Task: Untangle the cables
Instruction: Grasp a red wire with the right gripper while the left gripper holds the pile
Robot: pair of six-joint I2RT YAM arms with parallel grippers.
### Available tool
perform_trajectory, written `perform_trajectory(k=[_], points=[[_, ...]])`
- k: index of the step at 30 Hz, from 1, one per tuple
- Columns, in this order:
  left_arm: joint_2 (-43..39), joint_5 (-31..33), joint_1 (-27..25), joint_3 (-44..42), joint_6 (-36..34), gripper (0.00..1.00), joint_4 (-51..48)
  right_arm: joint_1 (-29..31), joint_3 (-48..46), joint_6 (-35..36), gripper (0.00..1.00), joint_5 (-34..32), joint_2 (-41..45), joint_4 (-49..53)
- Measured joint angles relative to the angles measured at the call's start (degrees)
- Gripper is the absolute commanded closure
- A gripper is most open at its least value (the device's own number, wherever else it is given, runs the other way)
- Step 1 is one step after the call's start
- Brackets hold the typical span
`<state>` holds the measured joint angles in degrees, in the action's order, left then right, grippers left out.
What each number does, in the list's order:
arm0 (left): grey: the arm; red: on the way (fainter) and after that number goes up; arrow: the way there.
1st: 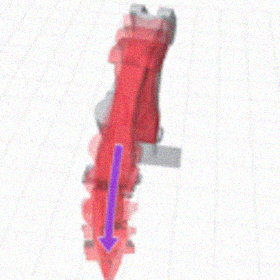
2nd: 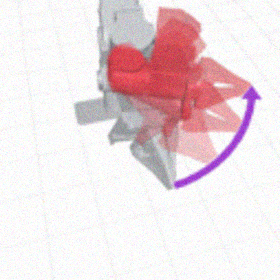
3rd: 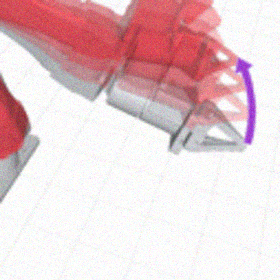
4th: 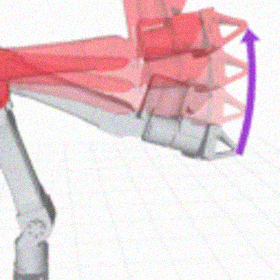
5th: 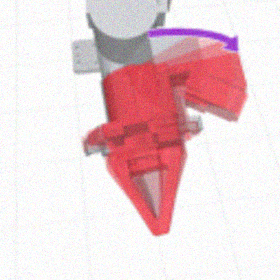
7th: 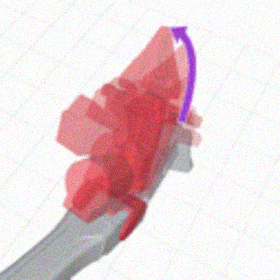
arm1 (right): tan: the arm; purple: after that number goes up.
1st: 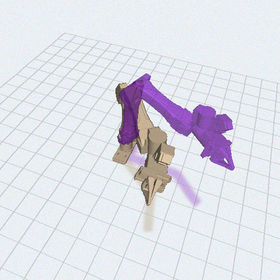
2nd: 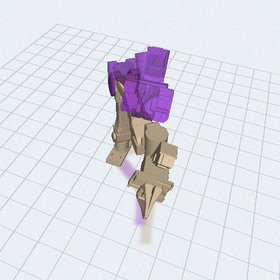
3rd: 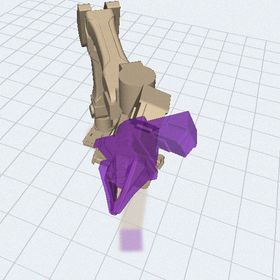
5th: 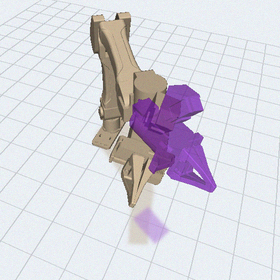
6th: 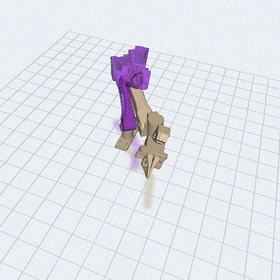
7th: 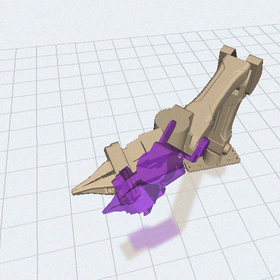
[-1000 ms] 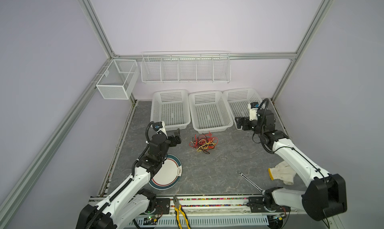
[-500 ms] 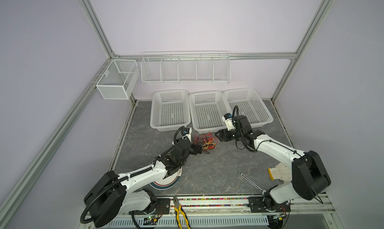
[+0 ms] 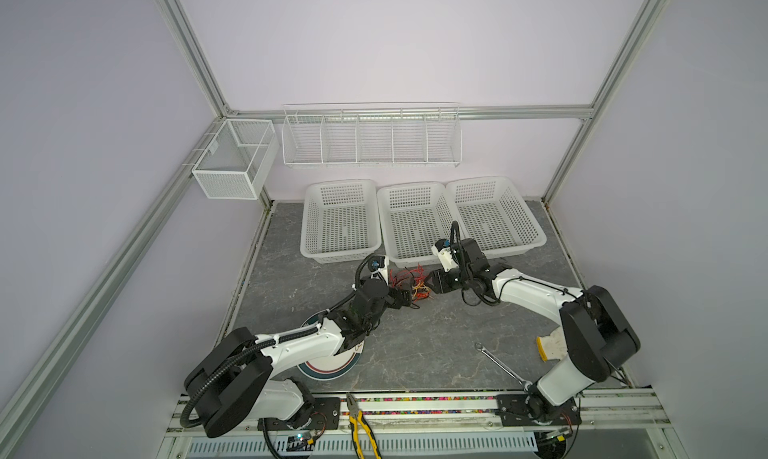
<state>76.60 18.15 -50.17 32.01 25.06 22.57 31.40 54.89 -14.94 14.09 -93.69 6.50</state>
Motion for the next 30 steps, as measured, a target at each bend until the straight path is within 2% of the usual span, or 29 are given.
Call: perform_trajectory(k=[4, 10, 21, 30], points=[[0.0, 0.9, 0.0, 0.0, 0.9, 0.0, 0.0, 0.2, 0.2, 0.2, 0.93, 0.3, -0.4, 0.1], [0.0, 2.1, 0.0, 0.0, 1.5, 0.0, 0.1, 1.2, 0.4, 3.1, 0.93, 0.3, 1.2, 0.4], [-0.3, 2.6, 0.0, 0.0, 1.4, 0.01, 0.1, 3.7, 2.3, 11.2, 0.93, 2.6, 16.2, 2.4], [-5.1, 1.4, 0.0, 0.0, -1.5, 0.02, -0.1, 3.9, 6.8, 12.9, 0.93, 6.0, 21.6, 2.8]])
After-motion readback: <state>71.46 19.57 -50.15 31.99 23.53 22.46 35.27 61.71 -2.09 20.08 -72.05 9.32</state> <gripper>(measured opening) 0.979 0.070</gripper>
